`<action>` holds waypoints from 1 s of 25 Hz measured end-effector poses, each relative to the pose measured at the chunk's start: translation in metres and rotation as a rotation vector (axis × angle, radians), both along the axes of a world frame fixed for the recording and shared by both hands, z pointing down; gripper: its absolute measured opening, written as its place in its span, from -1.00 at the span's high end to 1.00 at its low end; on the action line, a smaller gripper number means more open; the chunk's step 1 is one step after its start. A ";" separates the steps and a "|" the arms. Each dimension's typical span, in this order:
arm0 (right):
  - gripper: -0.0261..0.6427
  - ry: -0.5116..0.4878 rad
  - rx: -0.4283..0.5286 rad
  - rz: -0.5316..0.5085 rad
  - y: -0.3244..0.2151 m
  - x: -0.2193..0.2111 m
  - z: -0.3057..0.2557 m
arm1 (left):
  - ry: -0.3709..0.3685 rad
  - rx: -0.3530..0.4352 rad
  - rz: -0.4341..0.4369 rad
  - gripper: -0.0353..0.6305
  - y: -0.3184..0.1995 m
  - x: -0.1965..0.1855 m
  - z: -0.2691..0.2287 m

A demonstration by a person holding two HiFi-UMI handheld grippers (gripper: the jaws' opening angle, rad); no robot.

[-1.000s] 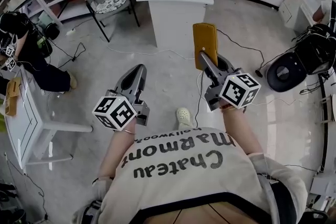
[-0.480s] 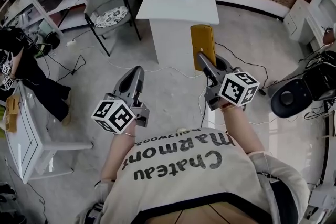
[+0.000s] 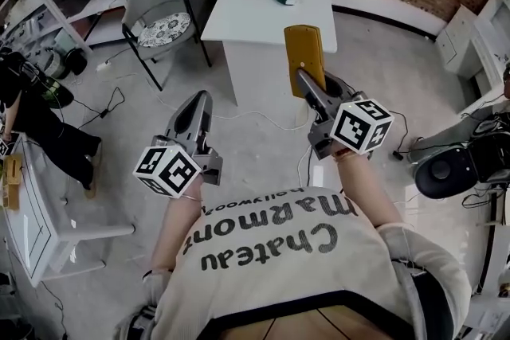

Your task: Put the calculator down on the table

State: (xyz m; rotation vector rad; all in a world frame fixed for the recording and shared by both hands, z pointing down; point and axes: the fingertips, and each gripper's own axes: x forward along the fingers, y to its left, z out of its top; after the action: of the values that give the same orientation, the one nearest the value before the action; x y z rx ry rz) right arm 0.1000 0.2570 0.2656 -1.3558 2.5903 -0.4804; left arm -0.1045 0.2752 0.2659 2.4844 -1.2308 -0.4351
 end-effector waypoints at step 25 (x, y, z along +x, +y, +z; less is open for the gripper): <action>0.66 -0.070 -0.226 0.103 -0.150 0.016 0.091 | -0.066 -0.130 0.046 0.89 -0.174 0.012 0.071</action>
State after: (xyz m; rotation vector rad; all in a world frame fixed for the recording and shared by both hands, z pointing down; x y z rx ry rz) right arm 0.1165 0.1066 0.3563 -1.5032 2.4550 -0.8078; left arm -0.0922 0.1008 0.3374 2.4286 -1.1848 -0.2544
